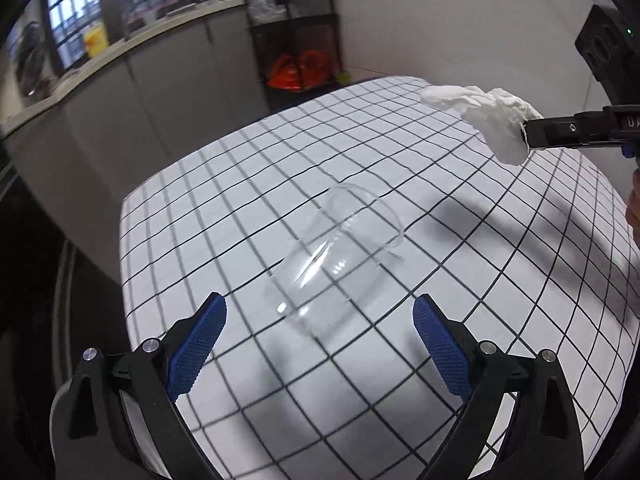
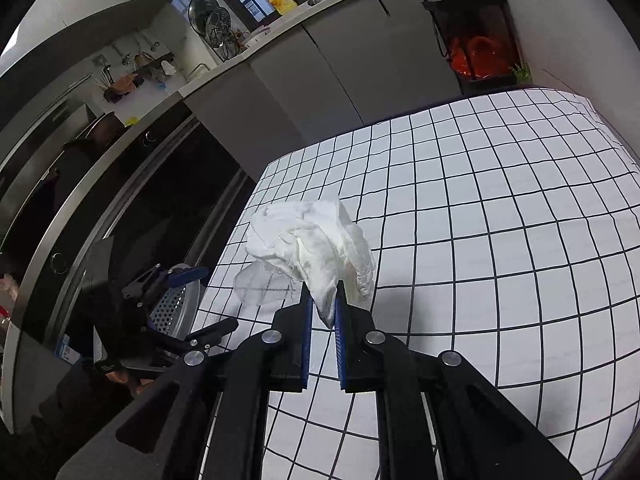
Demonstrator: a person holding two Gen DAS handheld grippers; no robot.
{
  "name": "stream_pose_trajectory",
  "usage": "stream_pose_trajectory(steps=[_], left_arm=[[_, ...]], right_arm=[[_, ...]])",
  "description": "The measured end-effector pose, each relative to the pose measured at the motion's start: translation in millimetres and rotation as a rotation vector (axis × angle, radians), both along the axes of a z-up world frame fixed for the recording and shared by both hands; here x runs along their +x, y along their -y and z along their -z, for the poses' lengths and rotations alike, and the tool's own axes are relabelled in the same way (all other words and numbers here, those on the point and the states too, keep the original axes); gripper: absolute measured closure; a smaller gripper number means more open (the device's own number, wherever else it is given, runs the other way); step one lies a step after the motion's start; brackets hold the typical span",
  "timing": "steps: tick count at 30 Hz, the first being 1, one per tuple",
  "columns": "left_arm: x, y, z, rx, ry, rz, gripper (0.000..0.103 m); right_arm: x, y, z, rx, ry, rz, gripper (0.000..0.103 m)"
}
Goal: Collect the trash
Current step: 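Grasp the white tissue with the right tool while the left tool grasps the clear cup, then carry cup and tissue over the grey basket and open both tools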
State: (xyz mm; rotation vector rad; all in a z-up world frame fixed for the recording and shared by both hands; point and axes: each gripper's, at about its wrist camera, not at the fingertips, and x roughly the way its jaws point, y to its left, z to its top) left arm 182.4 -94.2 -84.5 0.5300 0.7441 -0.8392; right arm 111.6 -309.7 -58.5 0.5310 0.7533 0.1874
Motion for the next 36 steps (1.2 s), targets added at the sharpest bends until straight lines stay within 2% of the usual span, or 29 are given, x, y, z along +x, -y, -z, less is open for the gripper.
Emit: stream_pose_trajectory(steps=[5,8,13,16,18,19,23,31,36], left_arm=[[25,20,13,0.011,-0.089,0.092,0.01],[36,32,23,0.027,-0.111,0.122,0.01],[53,46,40,0.038,-0.163,0.101,0.01],[59,49,49,0.04,-0.179,0.072,0.026],[61,50,53,0.04,-0.197,0.053,0.039],[61,49,53,0.036,-0.199,0.047,0.04],[54,44,50,0.017,-0.187,0.02,0.048],[31,27,21,-0.024,-0.142,-0.034,0.048],[7,9,-4,-0.039,-0.067,-0.097,0.048]], right_arm=[[0,8,1,0.021,0.0,0.005,0.093],[0,11,2,0.036,0.0,0.006,0.093],[4,10,7,0.024,-0.015,-0.002,0.093],[6,9,9,0.009,-0.024,-0.003,0.093],[6,8,9,-0.024,-0.032,0.004,0.093],[6,7,10,-0.038,-0.034,0.008,0.093],[5,4,11,-0.076,-0.039,0.012,0.093],[5,-5,9,-0.132,-0.027,0.002,0.093],[1,-12,3,-0.164,-0.003,0.0,0.093]])
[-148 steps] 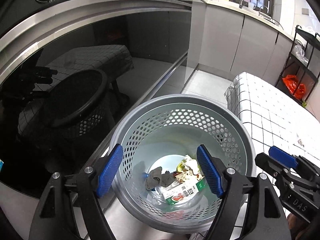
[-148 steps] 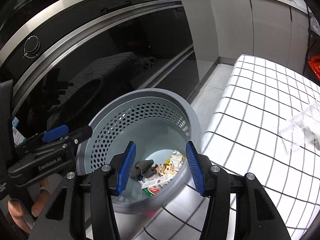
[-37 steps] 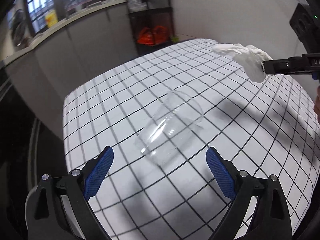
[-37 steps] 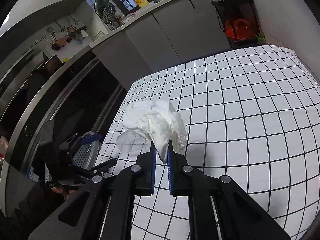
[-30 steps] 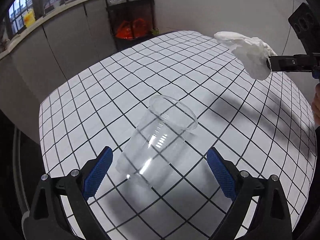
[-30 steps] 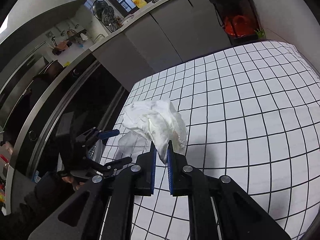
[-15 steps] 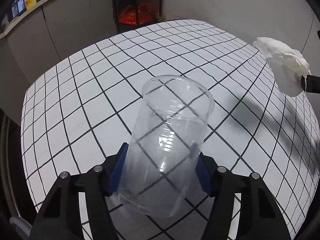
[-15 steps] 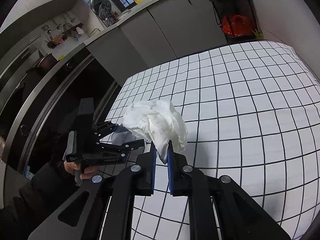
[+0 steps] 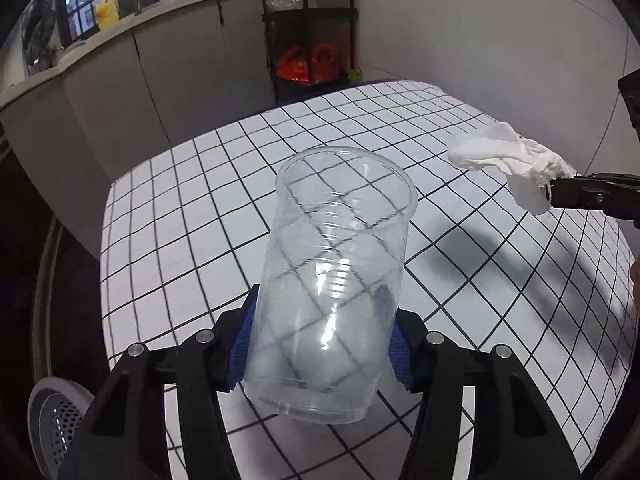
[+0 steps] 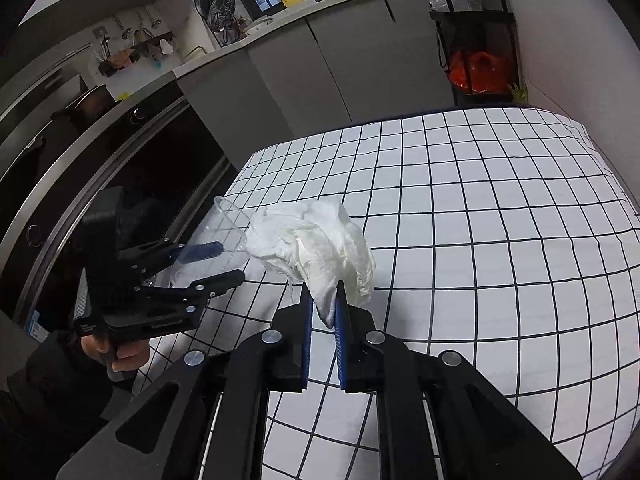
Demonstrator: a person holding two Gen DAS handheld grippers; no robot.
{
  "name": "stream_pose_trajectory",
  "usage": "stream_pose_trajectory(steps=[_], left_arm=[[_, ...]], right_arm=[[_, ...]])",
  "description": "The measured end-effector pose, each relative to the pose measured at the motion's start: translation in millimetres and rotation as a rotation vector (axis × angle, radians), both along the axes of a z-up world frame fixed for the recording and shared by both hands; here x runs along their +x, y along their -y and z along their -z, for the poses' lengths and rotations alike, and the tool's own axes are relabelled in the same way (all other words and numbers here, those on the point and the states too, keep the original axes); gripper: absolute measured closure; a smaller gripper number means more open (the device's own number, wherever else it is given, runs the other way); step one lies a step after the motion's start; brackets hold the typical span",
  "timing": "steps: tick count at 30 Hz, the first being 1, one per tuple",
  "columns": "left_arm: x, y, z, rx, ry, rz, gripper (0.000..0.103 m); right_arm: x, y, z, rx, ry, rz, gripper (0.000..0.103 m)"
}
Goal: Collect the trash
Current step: 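Carry cup and tissue over the grey basket and open both tools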
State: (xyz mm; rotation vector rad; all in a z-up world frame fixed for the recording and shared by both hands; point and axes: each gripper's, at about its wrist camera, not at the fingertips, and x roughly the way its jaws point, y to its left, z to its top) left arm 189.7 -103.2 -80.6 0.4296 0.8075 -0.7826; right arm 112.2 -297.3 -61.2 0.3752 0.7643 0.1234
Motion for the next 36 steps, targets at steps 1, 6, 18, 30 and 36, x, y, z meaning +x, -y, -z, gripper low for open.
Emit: stream_pose_trajectory(steps=[1,6,18,30,36], left_arm=[[-7,-5,-6,0.0,0.019,-0.017,0.048],[-42,-33,-32,0.008,0.099,-0.116,0.048],[-106,-131,-65,-0.065,0.163,-0.4,0.048],[-77,-244,-48,-0.132,0.146,-0.765,0.048],[-56,-293,-35,-0.104,0.097,-0.92,0.048]], right_arm=[[-1,-1,-1,-0.003,0.005,0.0,0.093],[-4,-9,-5,-0.012,0.021,-0.01,0.093],[2,-98,-16,-0.088,0.052,-0.135,0.093],[36,-222,0,-0.075,0.043,-0.285,0.093],[67,-275,2,-0.091,0.049,-0.344,0.093]])
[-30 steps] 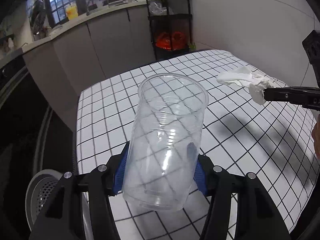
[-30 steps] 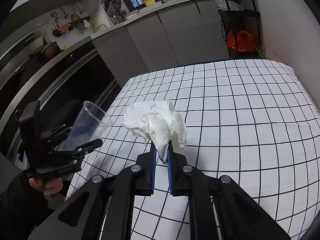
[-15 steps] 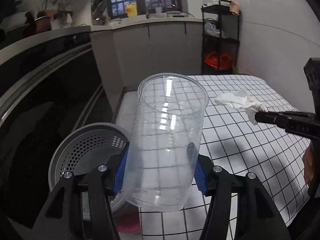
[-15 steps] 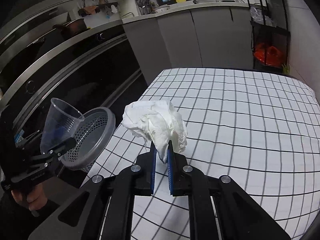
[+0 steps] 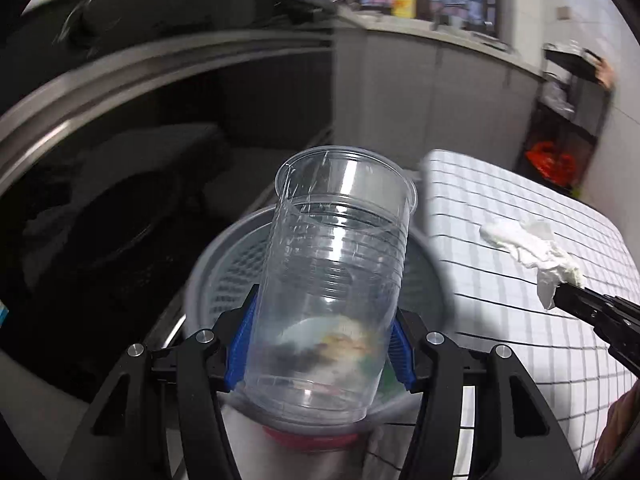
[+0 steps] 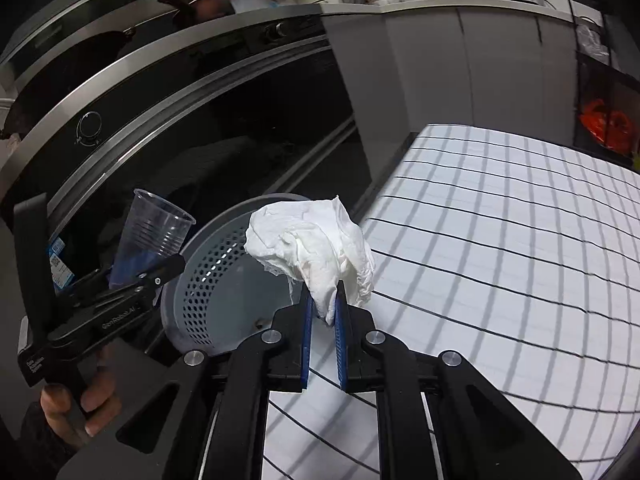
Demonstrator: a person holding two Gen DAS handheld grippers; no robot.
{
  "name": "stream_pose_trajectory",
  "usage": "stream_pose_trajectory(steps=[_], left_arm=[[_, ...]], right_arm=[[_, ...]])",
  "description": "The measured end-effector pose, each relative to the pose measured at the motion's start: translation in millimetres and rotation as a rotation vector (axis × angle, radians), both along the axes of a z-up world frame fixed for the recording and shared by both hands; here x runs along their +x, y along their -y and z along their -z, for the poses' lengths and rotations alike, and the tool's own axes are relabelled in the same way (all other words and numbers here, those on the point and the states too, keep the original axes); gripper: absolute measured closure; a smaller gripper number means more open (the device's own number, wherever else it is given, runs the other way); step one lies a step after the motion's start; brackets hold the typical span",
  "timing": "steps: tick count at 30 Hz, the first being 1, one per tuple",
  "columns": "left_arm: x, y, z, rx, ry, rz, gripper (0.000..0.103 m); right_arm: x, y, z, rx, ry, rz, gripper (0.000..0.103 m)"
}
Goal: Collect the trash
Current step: 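Carry cup and tissue over the grey basket and open both tools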
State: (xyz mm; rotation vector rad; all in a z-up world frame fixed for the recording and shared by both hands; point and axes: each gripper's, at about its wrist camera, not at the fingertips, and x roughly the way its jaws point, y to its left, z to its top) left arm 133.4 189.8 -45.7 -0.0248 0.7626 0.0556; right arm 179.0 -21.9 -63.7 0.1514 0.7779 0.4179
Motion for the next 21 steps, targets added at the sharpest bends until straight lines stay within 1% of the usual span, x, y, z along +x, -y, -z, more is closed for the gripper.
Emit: stream_pose_trajectory(steps=[2,4,6,9,15,20,21], left_arm=[[5,-14,5,-0.014,-0.027,-0.043,0.048],[8,-22,8,-0.013,-0.033,-0.069,0.048],[8,-26,7,0.01,-0.02,-0.094,0.048],[4,-30,7,0.007,-0.01,-0.109,0.048],[7,-31,10,0.013,-0.024,-0.114,0.046],[14,-31,13,-0.006,-0.04,-0.121,0.046],[15,-32,13,-0.01,-0.042,-0.126,0.045]], right_arm=[[9,-17,1,-0.025,0.008,-0.018,0.093],[14,-33,3,-0.044,0.012,-0.037,0.093],[20,-47,4,-0.063,0.019,-0.053,0.093],[27,-63,8,-0.088,0.024,-0.071,0.093],[36,-78,17,-0.116,0.006,-0.091,0.093],[36,-83,21,-0.138,0.003,-0.094,0.093],[36,-83,21,-0.14,0.005,-0.093,0.091]])
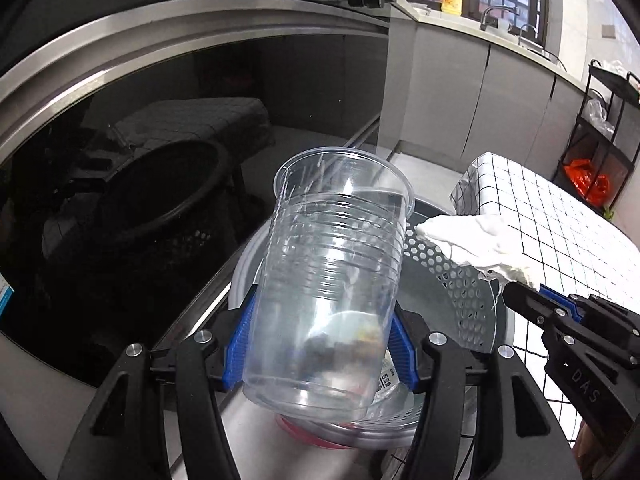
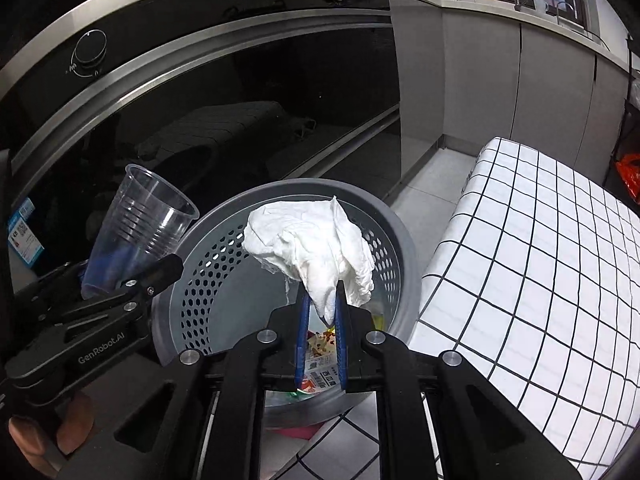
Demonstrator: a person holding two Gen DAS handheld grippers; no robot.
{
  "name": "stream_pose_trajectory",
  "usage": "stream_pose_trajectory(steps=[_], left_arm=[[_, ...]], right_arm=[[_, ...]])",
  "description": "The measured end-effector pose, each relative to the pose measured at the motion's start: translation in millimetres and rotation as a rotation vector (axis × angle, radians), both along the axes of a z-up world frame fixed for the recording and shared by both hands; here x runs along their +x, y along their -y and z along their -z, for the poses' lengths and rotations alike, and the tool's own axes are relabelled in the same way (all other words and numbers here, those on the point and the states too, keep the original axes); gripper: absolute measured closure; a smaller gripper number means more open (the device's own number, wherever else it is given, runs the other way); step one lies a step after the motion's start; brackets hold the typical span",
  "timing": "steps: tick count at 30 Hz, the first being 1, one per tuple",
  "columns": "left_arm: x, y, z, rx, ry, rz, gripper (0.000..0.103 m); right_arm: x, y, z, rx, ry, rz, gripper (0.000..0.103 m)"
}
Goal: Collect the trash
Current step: 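Carry cup and tissue over the grey basket and open both tools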
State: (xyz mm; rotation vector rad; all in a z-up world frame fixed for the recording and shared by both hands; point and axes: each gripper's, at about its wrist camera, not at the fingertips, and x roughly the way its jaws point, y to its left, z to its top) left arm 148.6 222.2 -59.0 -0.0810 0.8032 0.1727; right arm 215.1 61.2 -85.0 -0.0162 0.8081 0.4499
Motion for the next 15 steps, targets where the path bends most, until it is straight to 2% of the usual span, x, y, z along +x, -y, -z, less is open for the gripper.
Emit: stream_pose_trajectory(steps=[2,4,5,6,11,15], left_arm=[[0,-3,1,-0.003,-0.005,-0.007,0.043],[-1,-4,1,-0.004,0.003,-0.013,0.035],[-3,-5,0,0.001,0.011,-0.019,0.031],[-4,-4,-1,0.006,0.02,-0.024,0.029],[-5,-1,-3,0.016,0.032,-0.027,0.026],[-6,1,-5,0.021,0.041,-0.03,0.022]], right_arm=[[-2,0,-2,0.003,0.001,-0.001,0.086],[-2,-1,-4,0.01,0.011,0.001,0.074],[-2,-1,-4,0.011,0.019,0.003,0.065],[-3,-1,-6,0.009,0.03,0.008,0.06],[-8,4,-10,0.017,0.034,0.021,0.06],[-12,8,-11,0.025,0.035,0.031,0.052]])
